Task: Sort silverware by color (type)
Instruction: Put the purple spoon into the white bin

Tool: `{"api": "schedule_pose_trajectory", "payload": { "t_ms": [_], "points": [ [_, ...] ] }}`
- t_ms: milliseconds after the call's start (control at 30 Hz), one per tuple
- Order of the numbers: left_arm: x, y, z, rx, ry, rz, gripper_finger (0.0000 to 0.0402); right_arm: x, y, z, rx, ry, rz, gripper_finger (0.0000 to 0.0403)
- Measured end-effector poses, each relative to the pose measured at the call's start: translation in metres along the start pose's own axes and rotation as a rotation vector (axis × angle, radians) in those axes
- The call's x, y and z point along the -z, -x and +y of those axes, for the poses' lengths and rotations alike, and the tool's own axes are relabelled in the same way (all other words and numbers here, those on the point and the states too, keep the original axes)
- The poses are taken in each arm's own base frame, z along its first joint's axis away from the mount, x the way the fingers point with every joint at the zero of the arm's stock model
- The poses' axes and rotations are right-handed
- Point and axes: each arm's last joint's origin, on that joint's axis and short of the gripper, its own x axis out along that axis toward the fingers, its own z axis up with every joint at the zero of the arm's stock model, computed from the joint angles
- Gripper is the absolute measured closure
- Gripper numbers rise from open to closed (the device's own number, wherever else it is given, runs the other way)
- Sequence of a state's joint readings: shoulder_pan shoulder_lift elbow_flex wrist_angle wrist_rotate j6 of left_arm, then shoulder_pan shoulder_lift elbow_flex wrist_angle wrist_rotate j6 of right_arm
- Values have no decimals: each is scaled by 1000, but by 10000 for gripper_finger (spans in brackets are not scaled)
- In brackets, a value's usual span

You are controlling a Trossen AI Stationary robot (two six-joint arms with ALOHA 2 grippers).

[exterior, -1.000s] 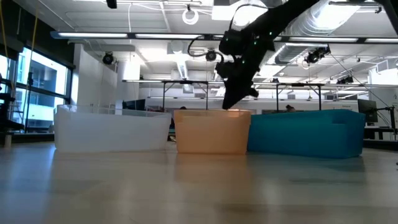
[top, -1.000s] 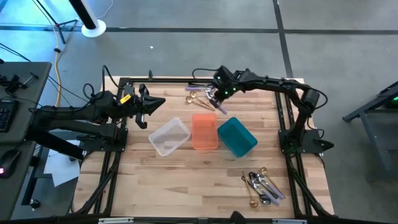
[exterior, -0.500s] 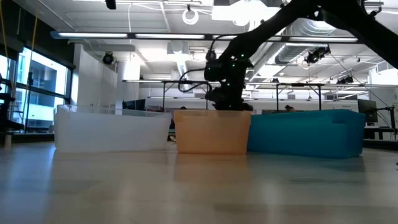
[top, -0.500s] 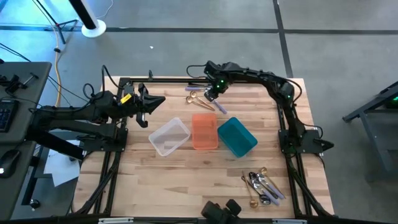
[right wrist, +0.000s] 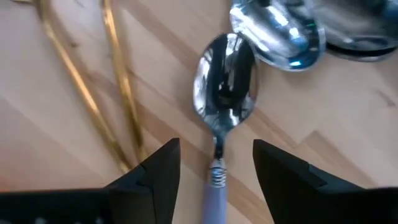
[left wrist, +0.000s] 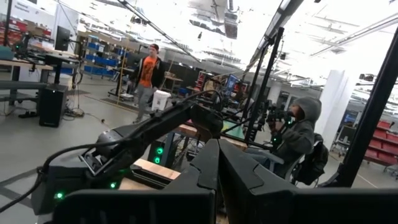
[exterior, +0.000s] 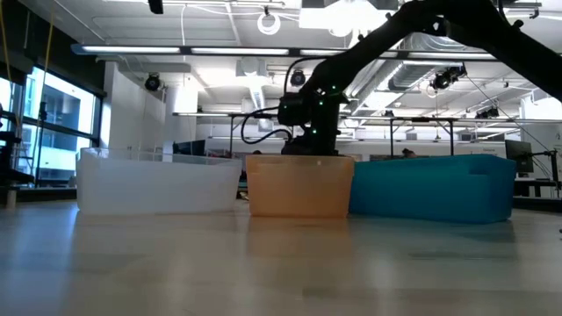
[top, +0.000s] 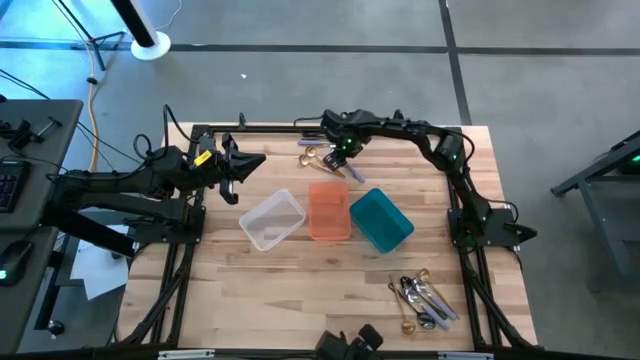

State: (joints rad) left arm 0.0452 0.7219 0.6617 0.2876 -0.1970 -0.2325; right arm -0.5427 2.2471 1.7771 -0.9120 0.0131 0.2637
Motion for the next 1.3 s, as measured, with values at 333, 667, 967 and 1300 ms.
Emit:
{"api": "schedule_pose_trajectory", "payload": {
  "t_ms": [333, 667, 967, 1300],
  "points": [
    [0, 0, 0, 0, 0, 0, 401, 11, -13, -3, 15, -33, 33, 217],
    [0, 0, 0, 0, 0, 0, 401, 11, -16, -3, 9, -88, 18, 218],
    [0, 0, 0, 0, -1, 1, 401, 12, -18, 2, 16, -83, 8, 229],
    [0, 0, 0, -1, -1, 2, 401, 13, -18, 9, 32, -39, -13, 362]
  ]
}}
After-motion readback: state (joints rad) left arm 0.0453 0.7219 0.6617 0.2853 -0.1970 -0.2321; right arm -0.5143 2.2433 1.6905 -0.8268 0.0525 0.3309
